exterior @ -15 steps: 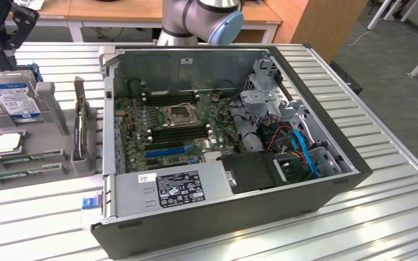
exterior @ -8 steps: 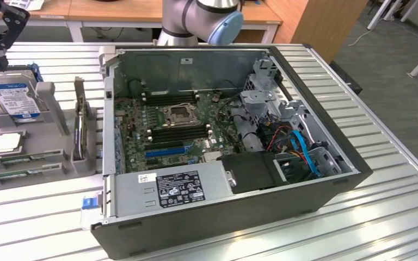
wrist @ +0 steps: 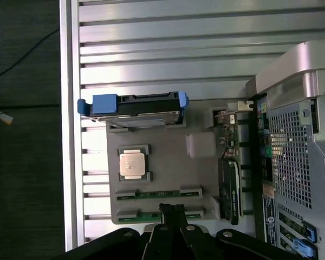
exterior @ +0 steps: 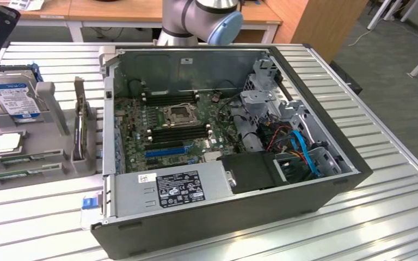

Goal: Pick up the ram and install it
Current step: 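Reach for the ram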

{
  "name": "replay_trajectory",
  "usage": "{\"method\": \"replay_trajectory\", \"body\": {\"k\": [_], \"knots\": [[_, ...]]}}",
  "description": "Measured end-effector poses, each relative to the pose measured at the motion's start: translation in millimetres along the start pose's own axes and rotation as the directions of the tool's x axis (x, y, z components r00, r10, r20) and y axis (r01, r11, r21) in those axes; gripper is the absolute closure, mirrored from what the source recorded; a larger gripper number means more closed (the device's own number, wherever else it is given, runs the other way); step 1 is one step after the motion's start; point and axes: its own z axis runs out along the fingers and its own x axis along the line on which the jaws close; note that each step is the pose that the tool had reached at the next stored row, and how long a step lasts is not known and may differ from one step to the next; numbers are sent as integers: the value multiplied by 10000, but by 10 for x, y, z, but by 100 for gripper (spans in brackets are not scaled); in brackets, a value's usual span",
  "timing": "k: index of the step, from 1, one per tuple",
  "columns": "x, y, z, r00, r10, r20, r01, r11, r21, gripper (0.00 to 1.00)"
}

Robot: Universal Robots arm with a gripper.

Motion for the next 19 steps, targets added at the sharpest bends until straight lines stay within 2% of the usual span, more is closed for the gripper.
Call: {"method": "replay_trajectory", "body": {"k": [6, 19], "knots": [[60, -5, 4, 10000, 1, -18, -1, 10000, 1, 90], [59, -48, 1, 10000, 1, -20, -1, 10000, 1, 90]]}}
